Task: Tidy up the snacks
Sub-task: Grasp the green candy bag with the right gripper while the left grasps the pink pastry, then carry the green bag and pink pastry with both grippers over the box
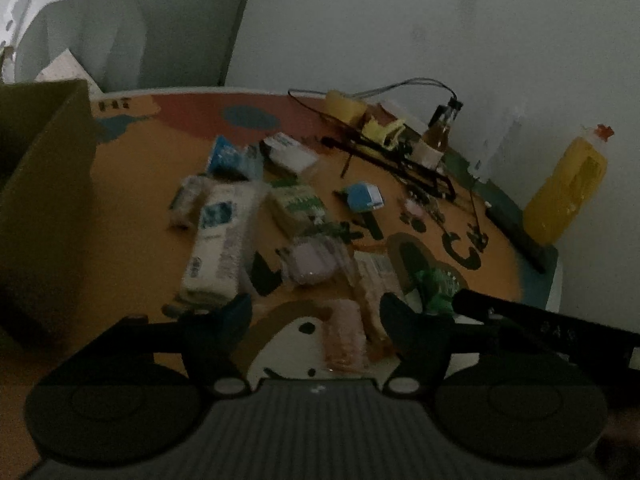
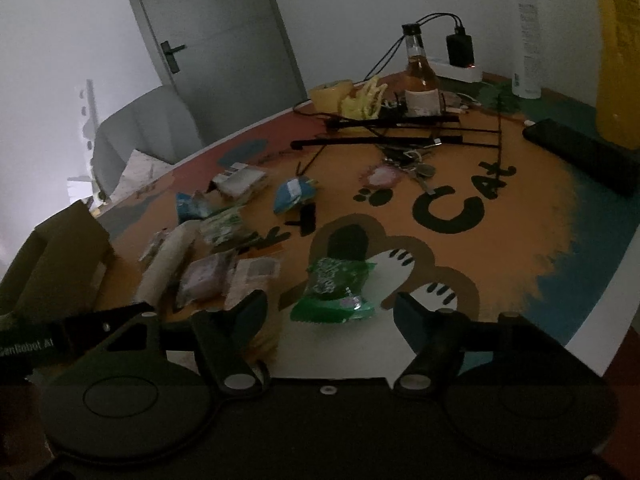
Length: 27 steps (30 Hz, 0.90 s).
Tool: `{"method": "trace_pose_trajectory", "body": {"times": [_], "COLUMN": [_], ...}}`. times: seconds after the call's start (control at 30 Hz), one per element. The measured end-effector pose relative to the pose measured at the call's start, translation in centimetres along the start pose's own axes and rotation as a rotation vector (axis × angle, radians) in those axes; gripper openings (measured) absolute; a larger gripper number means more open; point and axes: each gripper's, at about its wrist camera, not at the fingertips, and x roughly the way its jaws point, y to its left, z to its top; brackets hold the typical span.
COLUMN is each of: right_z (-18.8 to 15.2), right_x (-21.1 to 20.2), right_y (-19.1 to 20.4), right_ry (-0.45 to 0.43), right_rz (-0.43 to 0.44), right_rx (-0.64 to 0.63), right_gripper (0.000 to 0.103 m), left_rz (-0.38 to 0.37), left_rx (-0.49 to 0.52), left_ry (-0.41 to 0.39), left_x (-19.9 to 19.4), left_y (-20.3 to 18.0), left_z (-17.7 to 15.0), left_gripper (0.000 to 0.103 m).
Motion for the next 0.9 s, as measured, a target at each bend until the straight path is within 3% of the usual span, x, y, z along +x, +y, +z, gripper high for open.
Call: {"method": "trace_pose_trajectory", "body": {"times": [0.5,0.7,0.83,0.87,0.9], "right_z": [0.8,0.5,0.0,-0.1,-0.1], "right_x": [2.3,3.2,3.8,3.8,3.7], "right_y": [-0.7,-0.2,0.2,0.3,0.2], "right_ry": [0.017,0.025,0.037,0.035,0.038], "right_rz": [-0.03,-0.013,-0.027,-0.02,-0.007], "right_rx": [0.001,-0.022,-0.053,-0.056,-0.047], "right_gripper": [0.063,0.061,0.039,0.038,0.035], "left_rz": [0.008,0.041,0.068,0.083,0.089], "left_rx": [-0.004,0.016,0.075,0.088,0.091], "left_ry": [0.078,0.065,0.061,0.06,0.059], "left_x": [4.3,4.2,3.8,3.7,3.6], "left_y": [-0.9,-1.5,-2.3,-2.4,-2.3], "left_z": [-0.3,-0.6,-1.2,-1.3,-1.4], "left_gripper": [0.041,0.039,0.035,0.023,0.02]}}
